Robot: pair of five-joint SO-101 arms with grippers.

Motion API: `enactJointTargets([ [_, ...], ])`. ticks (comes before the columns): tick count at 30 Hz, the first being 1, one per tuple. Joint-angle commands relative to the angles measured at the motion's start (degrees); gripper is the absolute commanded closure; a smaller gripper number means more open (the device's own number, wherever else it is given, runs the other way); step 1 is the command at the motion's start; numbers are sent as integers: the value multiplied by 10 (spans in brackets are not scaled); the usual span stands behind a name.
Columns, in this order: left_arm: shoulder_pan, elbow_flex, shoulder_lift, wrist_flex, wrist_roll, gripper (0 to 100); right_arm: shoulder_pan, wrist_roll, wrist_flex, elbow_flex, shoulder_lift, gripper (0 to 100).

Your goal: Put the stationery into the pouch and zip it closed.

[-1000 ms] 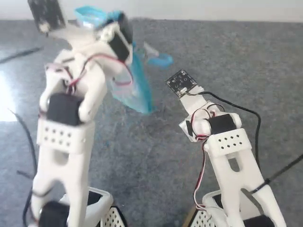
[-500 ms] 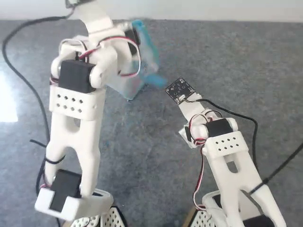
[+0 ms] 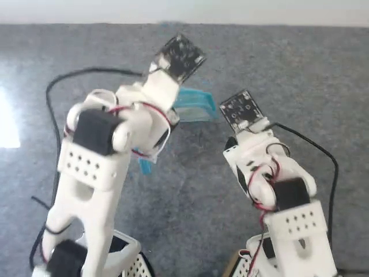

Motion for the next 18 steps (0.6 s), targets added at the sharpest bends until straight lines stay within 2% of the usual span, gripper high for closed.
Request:
enactJointTargets([
  [1, 7, 95, -51, -24, -8, 990, 0, -23, 5, 5, -65, 736],
  [4, 12, 138, -66, -35, -8, 990, -8, -22, 4, 20, -142, 723],
  [9, 12, 178, -73, -43, -8, 990, -103, 30, 2, 84, -271, 724],
  [13, 12, 190, -73, -43, -8, 990, -141, 63, -3, 113, -287, 724],
  [18, 12, 192, -73, -41, -7, 990, -147, 113, -63, 126, -286, 723],
])
